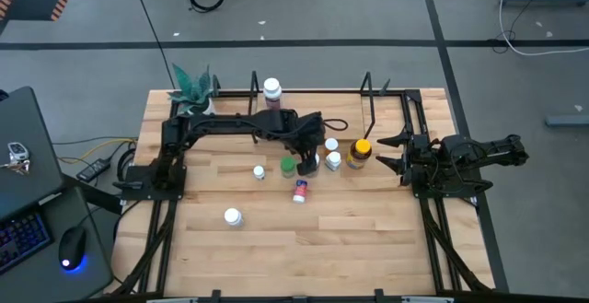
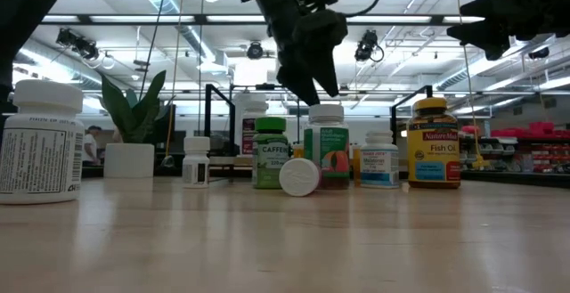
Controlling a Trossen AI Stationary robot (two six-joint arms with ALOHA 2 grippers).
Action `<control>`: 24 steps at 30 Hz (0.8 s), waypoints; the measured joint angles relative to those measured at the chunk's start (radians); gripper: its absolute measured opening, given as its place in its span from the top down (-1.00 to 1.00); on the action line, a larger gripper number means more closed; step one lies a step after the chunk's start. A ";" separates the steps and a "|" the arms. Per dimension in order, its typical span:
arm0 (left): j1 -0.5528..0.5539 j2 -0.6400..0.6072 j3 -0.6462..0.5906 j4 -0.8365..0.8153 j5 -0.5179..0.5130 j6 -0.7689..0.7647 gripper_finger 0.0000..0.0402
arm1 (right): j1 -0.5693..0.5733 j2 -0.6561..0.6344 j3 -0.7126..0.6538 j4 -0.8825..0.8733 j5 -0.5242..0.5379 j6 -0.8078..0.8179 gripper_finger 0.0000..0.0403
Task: Pick and place medicine bottles onto shelf by color
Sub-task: Put the green pill bottle on the shelf
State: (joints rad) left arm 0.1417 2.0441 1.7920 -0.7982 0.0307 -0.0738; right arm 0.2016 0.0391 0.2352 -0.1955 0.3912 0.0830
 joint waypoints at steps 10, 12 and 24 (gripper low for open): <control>-0.020 0.039 0.000 0.067 0.000 -0.048 -0.93 | 0.000 0.000 0.000 0.000 0.000 0.000 -0.32; -0.023 0.054 0.000 0.050 0.001 -0.054 -0.93 | 0.000 0.000 0.000 0.000 0.000 0.000 -0.32; -0.021 0.068 0.000 0.027 0.000 -0.063 -0.66 | 0.000 0.000 0.000 0.000 0.000 0.000 -0.32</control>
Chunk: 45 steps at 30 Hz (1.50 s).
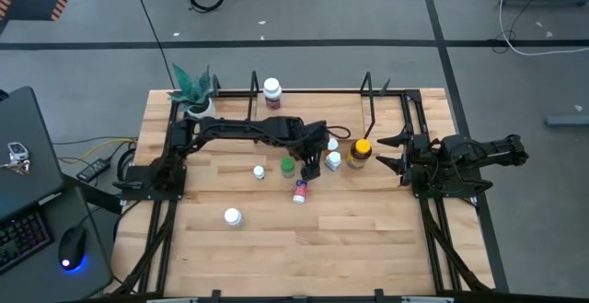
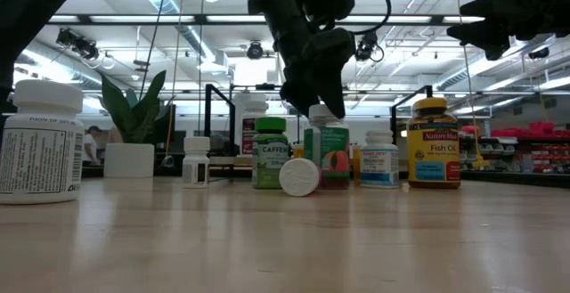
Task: Pick and place medicine bottles onto shelf by color
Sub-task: Put the green pill bottle on the shelf
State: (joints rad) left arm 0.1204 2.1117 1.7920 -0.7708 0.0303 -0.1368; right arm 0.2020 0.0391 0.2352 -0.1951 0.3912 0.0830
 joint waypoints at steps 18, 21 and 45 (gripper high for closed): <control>0.003 -0.018 0.012 -0.033 0.003 0.040 -0.26 | 0.000 0.000 0.000 0.000 0.000 0.000 -0.32; 0.010 -0.032 0.065 -0.067 0.003 0.059 -0.27 | 0.000 0.000 0.000 0.000 0.000 0.000 -0.32; 0.220 -0.074 0.310 -0.516 0.085 0.440 -0.25 | 0.000 0.000 0.000 0.023 0.000 0.000 -0.32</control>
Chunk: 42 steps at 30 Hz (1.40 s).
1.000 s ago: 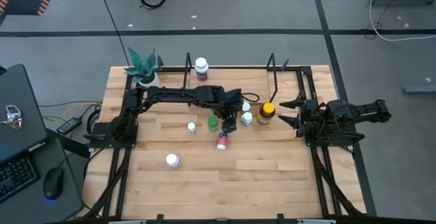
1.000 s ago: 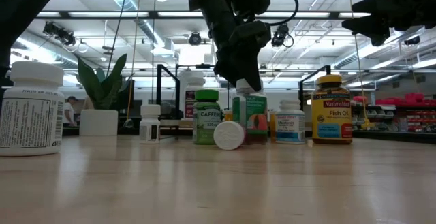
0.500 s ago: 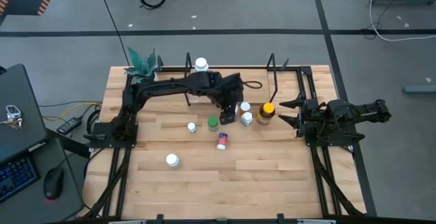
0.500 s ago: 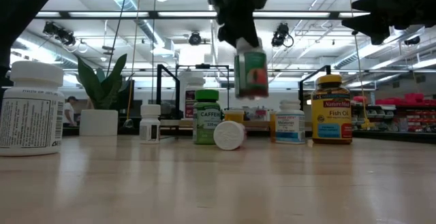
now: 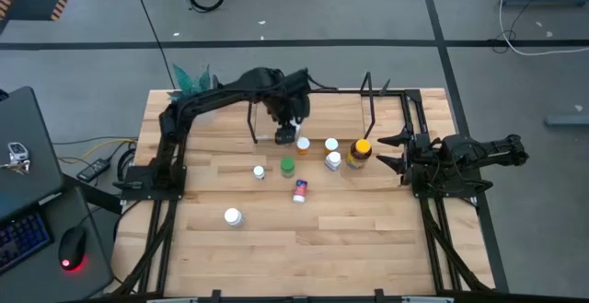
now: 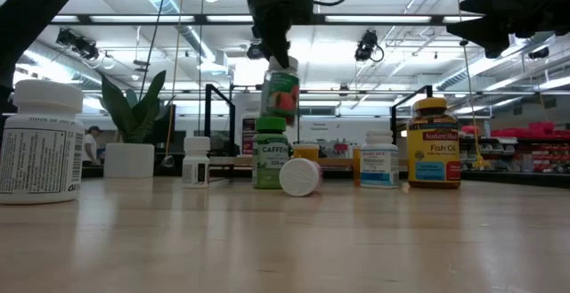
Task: Pick and place medicine bottles onto shelf by color
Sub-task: Put the green pill bottle on the shelf
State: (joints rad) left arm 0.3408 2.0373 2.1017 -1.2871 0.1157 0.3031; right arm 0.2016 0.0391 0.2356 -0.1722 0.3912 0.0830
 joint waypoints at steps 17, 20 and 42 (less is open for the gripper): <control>0.221 -0.038 -0.214 0.095 0.005 0.155 -0.23 | 0.000 0.000 0.000 0.016 0.000 0.000 -0.32; 0.219 -0.038 -0.214 0.109 0.006 0.180 -0.23 | 0.000 0.000 0.000 0.019 0.000 0.000 -0.32; 0.137 -0.038 -0.214 0.080 -0.194 0.251 -0.33 | 0.000 0.000 0.000 0.021 0.000 0.000 -0.32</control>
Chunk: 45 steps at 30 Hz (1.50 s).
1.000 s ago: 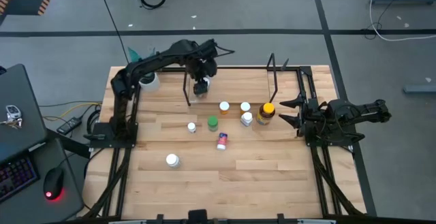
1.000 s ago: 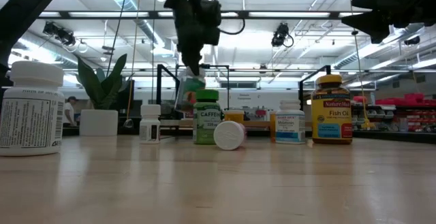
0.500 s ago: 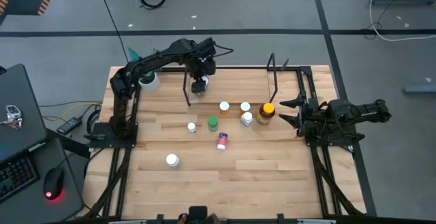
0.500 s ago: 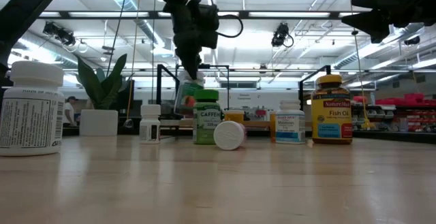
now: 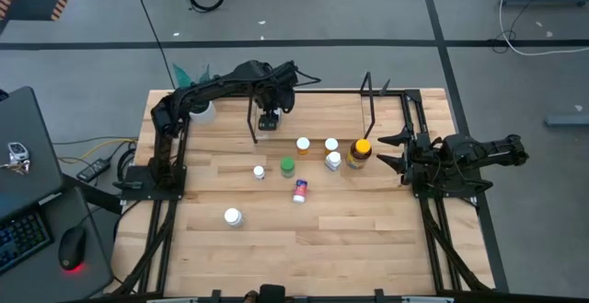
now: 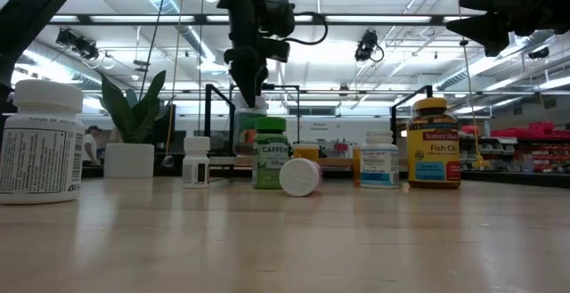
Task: Pick and place medicine bottles onto shelf by color
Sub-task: Put the green pill bottle on the shelf, then put the yellow pill bottle on the shelf
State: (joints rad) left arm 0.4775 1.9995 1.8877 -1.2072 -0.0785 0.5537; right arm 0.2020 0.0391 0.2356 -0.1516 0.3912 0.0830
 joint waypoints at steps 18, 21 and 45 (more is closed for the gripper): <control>-0.022 0.000 0.001 -0.012 -0.078 -0.051 -0.70 | 0.000 0.000 0.000 0.000 0.000 0.000 -0.32; -0.036 0.001 0.015 -0.037 -0.093 -0.048 -0.73 | 0.000 0.000 0.000 0.000 0.000 0.000 -0.32; -0.239 -0.325 -0.137 0.180 -0.022 -0.299 -0.09 | 0.000 0.000 0.000 0.000 0.000 0.000 -0.32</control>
State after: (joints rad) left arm 0.2389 1.6748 1.7503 -1.0270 -0.1003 0.2542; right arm 0.2018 0.0391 0.2356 -0.1514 0.3912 0.0830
